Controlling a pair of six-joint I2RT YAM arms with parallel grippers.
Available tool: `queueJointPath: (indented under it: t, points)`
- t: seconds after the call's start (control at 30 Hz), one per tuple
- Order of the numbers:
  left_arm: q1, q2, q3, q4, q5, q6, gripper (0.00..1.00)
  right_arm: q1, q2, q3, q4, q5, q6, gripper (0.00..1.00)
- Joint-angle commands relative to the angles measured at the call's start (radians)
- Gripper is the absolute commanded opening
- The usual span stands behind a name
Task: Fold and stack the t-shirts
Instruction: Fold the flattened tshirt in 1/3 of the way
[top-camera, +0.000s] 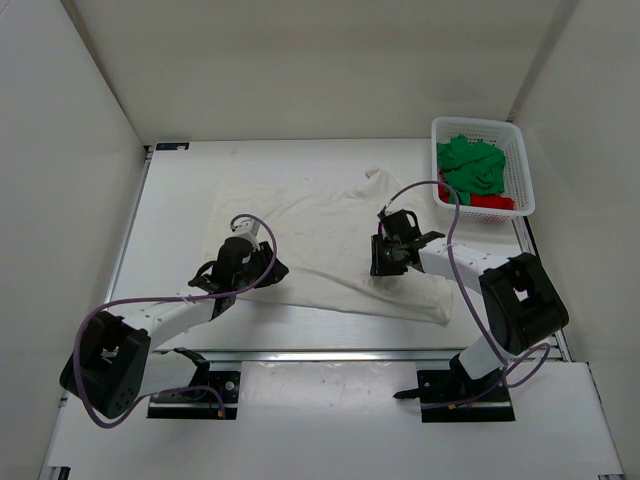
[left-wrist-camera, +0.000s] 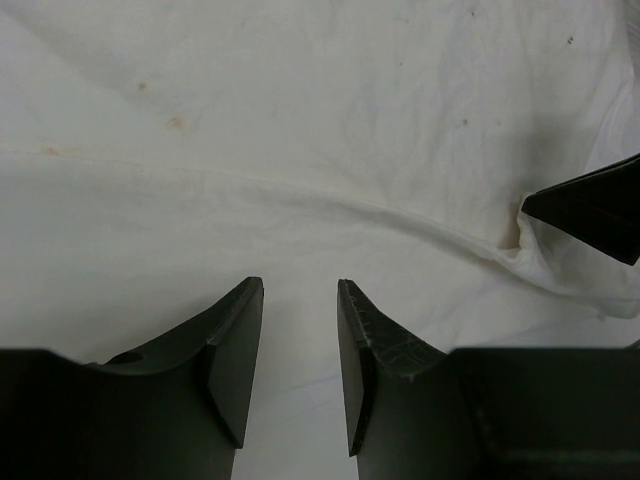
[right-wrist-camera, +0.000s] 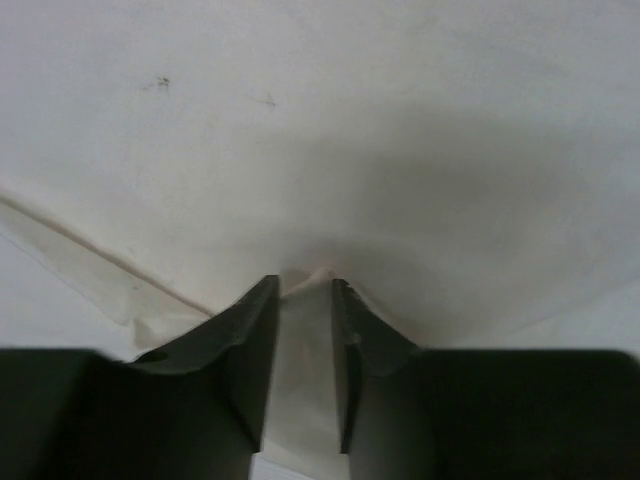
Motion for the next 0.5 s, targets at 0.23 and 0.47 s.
queueJointPath:
  t: [0.23, 0.47]
  points:
    - [0.001, -0.008, -0.008, 0.023, 0.004, -0.005, 0.46, 0.008, 0.007, 0.032, 0.003, 0.024, 0.013, 0.06]
    - [0.016, -0.004, -0.004, 0.029, 0.025, -0.014, 0.46, 0.033, 0.038, 0.170, -0.041, 0.104, 0.000, 0.01]
